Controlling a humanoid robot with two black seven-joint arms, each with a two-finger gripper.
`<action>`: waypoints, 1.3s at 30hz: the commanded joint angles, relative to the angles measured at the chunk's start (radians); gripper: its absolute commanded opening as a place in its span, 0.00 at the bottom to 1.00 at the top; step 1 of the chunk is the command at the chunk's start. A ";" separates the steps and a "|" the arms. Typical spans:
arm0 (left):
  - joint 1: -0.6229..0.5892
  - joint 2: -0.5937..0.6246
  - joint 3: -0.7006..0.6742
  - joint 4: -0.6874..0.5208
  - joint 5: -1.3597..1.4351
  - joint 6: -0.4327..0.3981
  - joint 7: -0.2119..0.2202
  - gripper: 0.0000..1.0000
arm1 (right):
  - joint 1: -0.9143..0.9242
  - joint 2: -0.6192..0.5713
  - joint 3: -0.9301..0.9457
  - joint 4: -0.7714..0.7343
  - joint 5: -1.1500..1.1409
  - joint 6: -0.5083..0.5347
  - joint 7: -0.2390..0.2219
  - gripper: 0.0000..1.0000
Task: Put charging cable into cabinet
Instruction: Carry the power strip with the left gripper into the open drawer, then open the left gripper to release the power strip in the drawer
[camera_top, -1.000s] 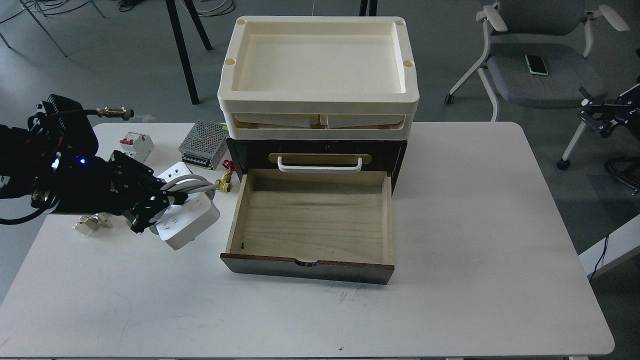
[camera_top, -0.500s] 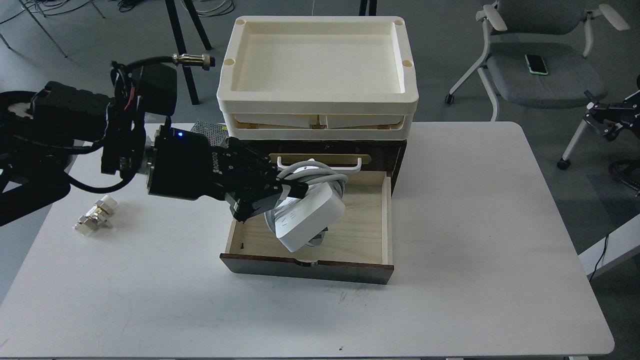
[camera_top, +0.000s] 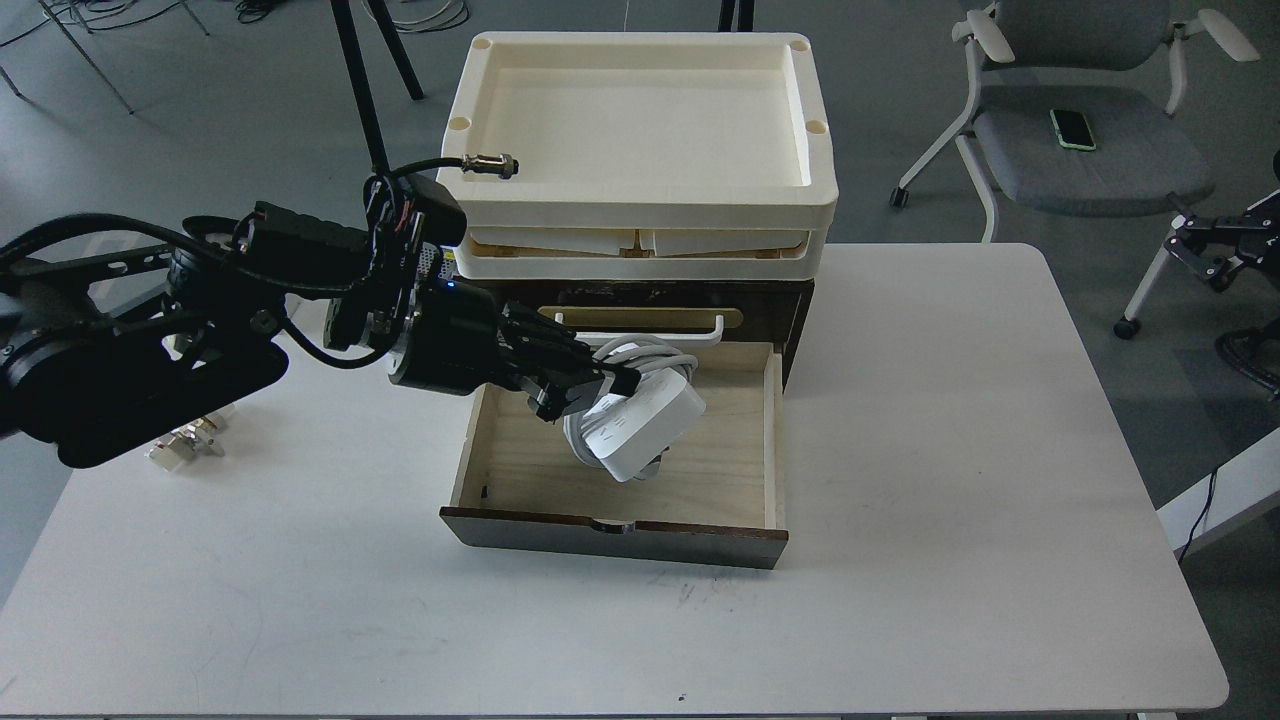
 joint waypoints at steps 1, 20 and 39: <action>0.007 -0.062 0.045 0.081 0.002 0.000 0.001 0.00 | -0.002 0.002 0.000 -0.001 0.000 0.000 0.000 1.00; 0.074 -0.263 0.051 0.352 -0.016 0.000 0.117 0.00 | -0.021 0.000 0.000 0.000 0.000 0.000 0.000 1.00; 0.094 -0.185 0.045 0.411 -0.348 0.000 0.056 0.98 | -0.034 0.000 0.000 0.002 0.001 0.000 0.000 1.00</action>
